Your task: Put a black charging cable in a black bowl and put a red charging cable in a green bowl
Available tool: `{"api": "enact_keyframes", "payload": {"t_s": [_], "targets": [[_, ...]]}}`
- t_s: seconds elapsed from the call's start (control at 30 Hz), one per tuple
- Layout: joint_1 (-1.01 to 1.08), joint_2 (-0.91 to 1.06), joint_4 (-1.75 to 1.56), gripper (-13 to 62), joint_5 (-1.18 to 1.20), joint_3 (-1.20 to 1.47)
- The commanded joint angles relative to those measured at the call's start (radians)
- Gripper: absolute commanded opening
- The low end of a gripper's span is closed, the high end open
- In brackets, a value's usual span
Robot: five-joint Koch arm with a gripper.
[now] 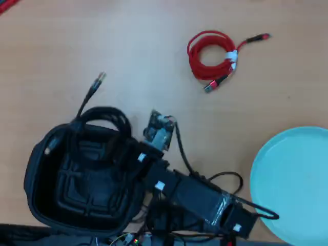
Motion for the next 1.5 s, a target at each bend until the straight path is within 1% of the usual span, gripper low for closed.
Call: {"api": "enact_keyframes", "payload": {"t_s": [0.0, 0.23, 0.4, 0.53, 0.67, 0.8, 1.0, 1.03, 1.1, 1.33, 1.4, 1.47], "targets": [[-0.101, 0.028, -0.229, -7.4, -0.014, -0.063], [-0.261, 0.012, -0.255, -7.3, -0.015, -0.058], [-0.359, -0.103, -0.291, -7.3, -0.017, -0.04], [-0.419, -0.146, -0.293, -7.4, -0.012, 0.0], [-0.437, -0.192, -0.307, -7.4, -0.009, 0.072], [-0.428, -0.258, -0.319, -7.5, 0.008, 0.084], [-0.39, -0.261, -0.316, -6.5, 0.009, 0.15], [-0.388, -0.261, -0.313, -4.9, 0.008, 0.15], [-0.383, -0.261, -0.287, 1.1, 0.002, 0.158], [-0.379, -0.261, -0.138, 34.2, 0.008, 0.143], [-0.38, -0.261, -0.118, 41.5, 0.009, 0.138], [-0.38, -0.259, -0.114, 46.9, 0.009, 0.137]]}}
